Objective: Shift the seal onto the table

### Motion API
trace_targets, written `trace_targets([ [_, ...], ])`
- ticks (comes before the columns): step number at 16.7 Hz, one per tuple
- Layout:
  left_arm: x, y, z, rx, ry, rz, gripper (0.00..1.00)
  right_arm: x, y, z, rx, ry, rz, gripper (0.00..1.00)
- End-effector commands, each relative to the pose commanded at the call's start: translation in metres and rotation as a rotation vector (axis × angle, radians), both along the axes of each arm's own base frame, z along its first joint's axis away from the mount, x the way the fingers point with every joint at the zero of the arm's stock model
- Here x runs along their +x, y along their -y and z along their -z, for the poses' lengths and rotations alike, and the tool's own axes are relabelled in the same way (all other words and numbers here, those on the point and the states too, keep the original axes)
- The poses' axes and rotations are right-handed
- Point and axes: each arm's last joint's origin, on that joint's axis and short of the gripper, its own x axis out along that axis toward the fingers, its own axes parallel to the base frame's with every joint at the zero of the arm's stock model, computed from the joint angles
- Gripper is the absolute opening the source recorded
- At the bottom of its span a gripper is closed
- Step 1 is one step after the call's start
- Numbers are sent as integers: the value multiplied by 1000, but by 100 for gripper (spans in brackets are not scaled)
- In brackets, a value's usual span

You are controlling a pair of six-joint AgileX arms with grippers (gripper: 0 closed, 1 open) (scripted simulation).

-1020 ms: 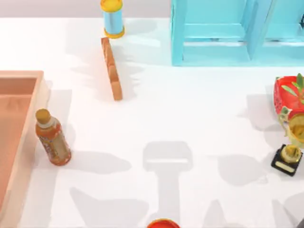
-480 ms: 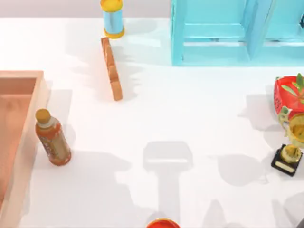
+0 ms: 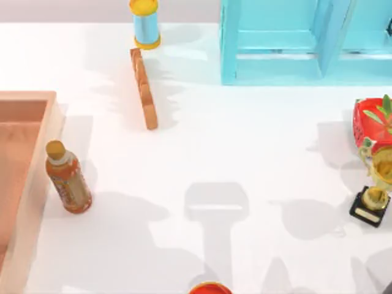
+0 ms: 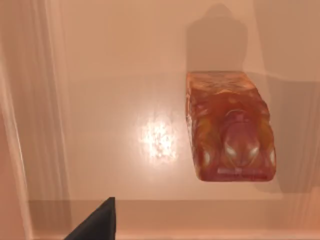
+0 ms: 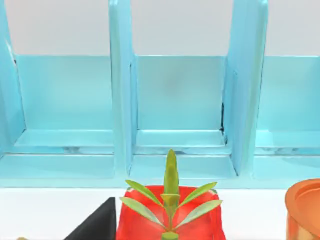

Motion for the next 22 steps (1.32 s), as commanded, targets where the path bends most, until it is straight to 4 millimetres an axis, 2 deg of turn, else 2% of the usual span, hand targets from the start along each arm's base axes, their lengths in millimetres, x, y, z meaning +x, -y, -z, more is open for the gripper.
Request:
trace_targets([
  [2, 0, 0, 4, 0, -1, -2, 100, 0, 0, 0, 0, 0, 0, 100],
  [4, 2, -1, 17, -1, -2, -4, 100, 0, 0, 0, 0, 0, 0, 100],
  [12, 1, -2, 91, -1, -3, -4, 100, 0, 0, 0, 0, 0, 0, 100],
  [14, 0, -2, 99, -1, -3, -4, 100, 0, 0, 0, 0, 0, 0, 100],
  [18, 0, -2, 100, -1, -3, -4, 100, 0, 0, 0, 0, 0, 0, 100],
  [22, 0, -2, 100, -1, -3, -4, 70, 0, 0, 0, 0, 0, 0, 100],
])
